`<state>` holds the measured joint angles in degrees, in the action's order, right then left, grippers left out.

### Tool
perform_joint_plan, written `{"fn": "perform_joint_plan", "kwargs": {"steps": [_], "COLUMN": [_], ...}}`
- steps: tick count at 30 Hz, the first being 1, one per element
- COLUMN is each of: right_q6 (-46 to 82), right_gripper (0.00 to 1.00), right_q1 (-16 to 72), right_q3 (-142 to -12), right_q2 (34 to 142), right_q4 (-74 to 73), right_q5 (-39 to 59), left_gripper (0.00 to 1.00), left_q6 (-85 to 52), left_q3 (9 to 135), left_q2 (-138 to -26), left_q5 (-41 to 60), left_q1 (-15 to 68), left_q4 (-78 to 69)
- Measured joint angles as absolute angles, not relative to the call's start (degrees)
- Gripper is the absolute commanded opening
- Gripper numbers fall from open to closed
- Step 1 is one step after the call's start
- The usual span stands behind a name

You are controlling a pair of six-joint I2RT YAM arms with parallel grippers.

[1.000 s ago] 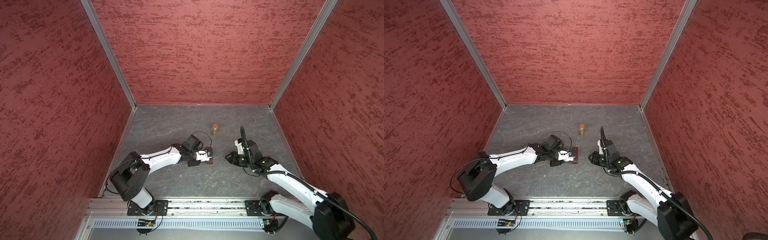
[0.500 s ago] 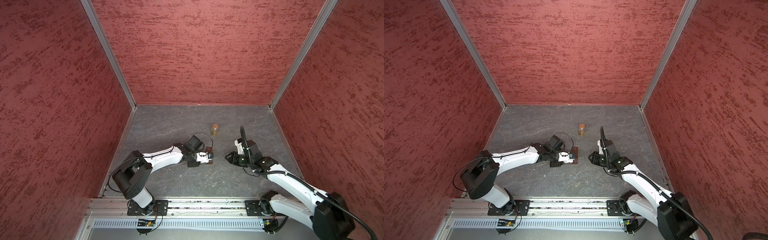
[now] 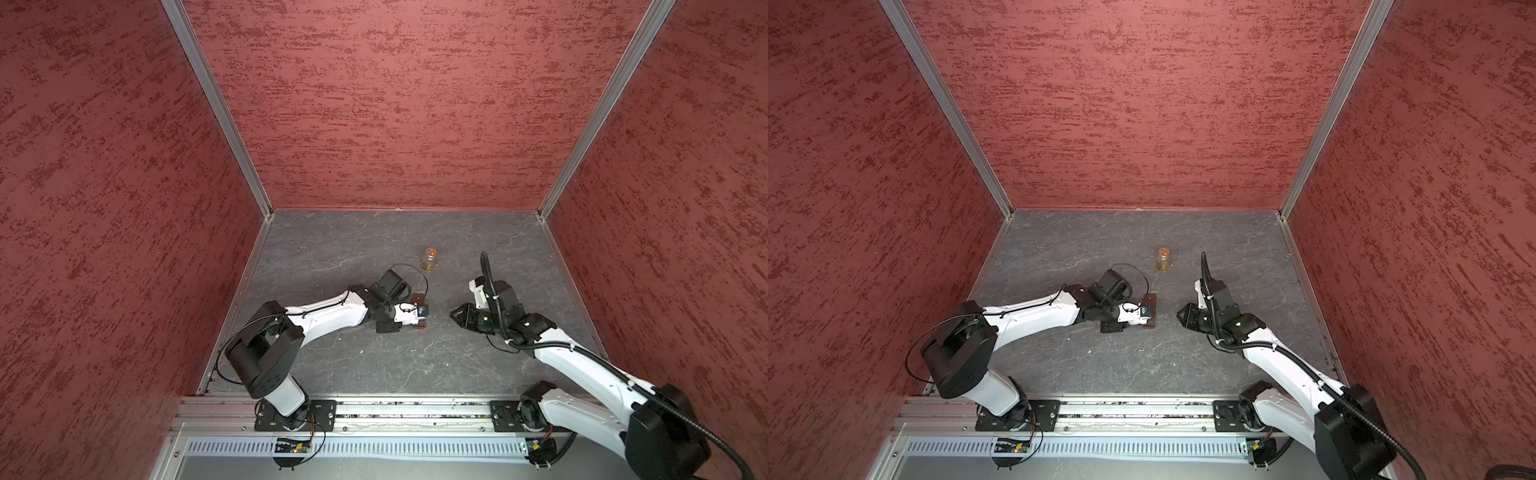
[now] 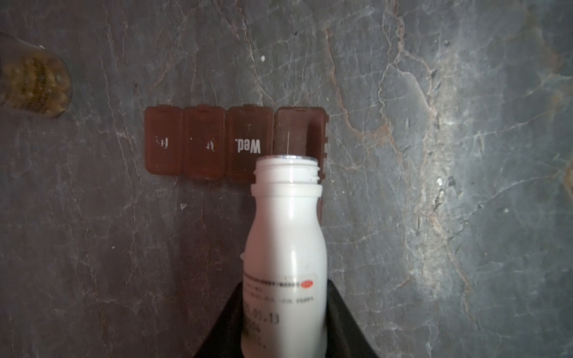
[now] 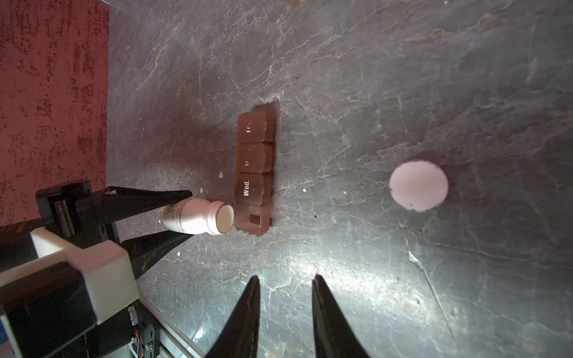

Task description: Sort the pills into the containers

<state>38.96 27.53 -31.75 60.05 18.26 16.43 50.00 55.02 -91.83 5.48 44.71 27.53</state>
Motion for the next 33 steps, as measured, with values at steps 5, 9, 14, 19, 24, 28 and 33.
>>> {"fn": "perform_joint_plan", "kwargs": {"steps": [5, 9, 14, 19, 24, 28, 33], "right_q6": [38.94, 38.79, 38.7, 38.61, 38.57, 38.57, 38.57], "right_gripper": [0.31, 0.31, 0.31, 0.31, 0.31, 0.31, 0.31], "right_q1": [27.53, 27.53, 27.51, 27.46, 27.44, 27.24, 27.2], "right_q3": [-31.75, -31.75, -31.73, -31.2, -30.98, -30.98, -30.98], "right_q2": [60.05, 60.05, 60.05, 60.05, 59.96, 59.94, 59.92], "right_q4": [18.26, 18.26, 18.26, 18.28, 18.33, 18.33, 18.33], "right_q5": [16.43, 16.43, 16.43, 16.43, 16.43, 16.43, 16.43], "left_gripper": [0.0, 0.0, 0.0, 0.0, 0.0, 0.0, 0.0], "left_q6": [50.24, 50.94, 51.53, 52.12, 52.36, 52.4, 52.6], "left_q3": [55.29, 56.12, 57.87, 59.05, 59.75, 60.45, 61.82], "left_q2": [-91.9, -92.36, -92.77, -93.21, -94.24, -94.74, -95.04], "left_q5": [5.19, 4.4, 3.53, 2.61, 2.11, 1.34, 0.69], "left_q1": [44.84, 45.32, 46.04, 46.37, 46.83, 47.24, 47.44], "left_q4": [28.14, 29.3, 30.72, 31.75, 32.93, 33.69, 34.87]}}
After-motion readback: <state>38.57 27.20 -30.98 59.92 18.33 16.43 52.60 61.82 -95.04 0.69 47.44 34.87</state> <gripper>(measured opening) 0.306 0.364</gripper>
